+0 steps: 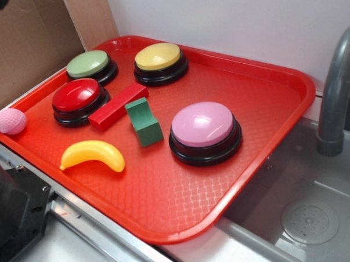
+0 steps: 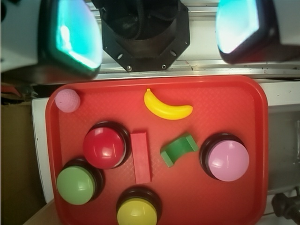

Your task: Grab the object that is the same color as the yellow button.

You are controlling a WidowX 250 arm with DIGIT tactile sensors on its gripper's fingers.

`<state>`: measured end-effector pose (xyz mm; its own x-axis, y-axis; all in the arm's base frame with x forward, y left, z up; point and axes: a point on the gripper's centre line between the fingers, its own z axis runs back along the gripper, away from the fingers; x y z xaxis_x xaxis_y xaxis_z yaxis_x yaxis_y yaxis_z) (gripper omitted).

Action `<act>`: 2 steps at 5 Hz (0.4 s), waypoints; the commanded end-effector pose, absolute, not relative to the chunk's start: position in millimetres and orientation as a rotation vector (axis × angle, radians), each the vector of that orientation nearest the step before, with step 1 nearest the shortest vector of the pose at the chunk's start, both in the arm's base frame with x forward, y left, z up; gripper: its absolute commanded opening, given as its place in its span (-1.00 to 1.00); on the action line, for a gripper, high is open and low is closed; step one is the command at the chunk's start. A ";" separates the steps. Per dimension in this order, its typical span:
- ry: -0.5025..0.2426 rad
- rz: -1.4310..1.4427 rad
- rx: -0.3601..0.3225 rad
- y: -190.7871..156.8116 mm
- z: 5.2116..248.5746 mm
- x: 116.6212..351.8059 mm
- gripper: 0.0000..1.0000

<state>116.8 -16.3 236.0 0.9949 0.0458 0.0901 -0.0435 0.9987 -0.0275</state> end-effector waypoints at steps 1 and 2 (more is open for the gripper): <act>-0.091 0.045 -0.025 -16.3 236.0 116.8 1.00; -0.083 -0.115 0.027 -13.2 205.0 120.6 1.00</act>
